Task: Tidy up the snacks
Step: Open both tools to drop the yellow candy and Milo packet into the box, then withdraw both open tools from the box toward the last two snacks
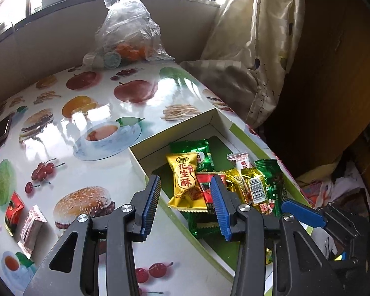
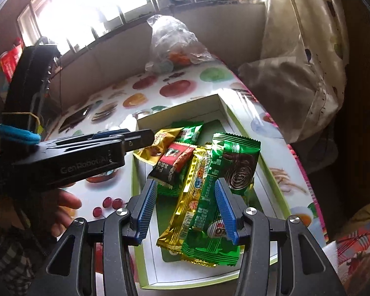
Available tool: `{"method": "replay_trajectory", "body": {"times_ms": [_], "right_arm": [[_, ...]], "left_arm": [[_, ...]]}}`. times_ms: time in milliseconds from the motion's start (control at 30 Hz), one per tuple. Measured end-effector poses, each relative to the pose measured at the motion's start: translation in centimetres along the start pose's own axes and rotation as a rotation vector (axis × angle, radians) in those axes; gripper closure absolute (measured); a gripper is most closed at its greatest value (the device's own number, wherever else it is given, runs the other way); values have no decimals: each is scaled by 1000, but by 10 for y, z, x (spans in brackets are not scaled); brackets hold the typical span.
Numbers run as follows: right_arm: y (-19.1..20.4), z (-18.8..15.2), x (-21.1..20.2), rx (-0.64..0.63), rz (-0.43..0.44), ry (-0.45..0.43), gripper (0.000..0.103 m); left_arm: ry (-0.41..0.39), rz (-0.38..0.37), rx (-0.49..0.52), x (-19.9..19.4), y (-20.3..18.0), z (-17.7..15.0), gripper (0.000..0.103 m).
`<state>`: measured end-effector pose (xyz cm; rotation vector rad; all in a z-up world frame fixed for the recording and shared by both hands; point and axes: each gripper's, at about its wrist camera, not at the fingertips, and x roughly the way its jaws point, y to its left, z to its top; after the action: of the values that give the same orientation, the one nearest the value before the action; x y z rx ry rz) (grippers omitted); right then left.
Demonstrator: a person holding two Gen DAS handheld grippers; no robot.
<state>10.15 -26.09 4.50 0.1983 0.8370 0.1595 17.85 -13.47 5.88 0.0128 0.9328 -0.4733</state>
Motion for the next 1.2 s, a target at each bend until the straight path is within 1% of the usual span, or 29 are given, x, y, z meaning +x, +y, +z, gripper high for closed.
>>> {"method": "replay_trajectory", "body": {"times_ms": [200, 333, 467, 667, 867, 1200], "right_arm": [[2, -1, -5, -1, -25, -3, 54], [3, -1, -10, 0, -75, -8, 54], [4, -1, -15, 6, -93, -12, 54], [12, 0, -23, 5, -121, -22, 54], [24, 4, -28, 1, -120, -40, 54], [49, 10, -22, -25, -96, -53, 54]], "left_arm": [[-22, 1, 0, -11, -2, -4, 60], [-36, 11, 3, -21, -2, -7, 60], [-54, 18, 1, -36, 0, -12, 60], [-87, 50, 2, -59, 5, -17, 60], [-122, 59, -22, -81, 18, -23, 60], [-143, 108, -65, -98, 45, -33, 60]]}}
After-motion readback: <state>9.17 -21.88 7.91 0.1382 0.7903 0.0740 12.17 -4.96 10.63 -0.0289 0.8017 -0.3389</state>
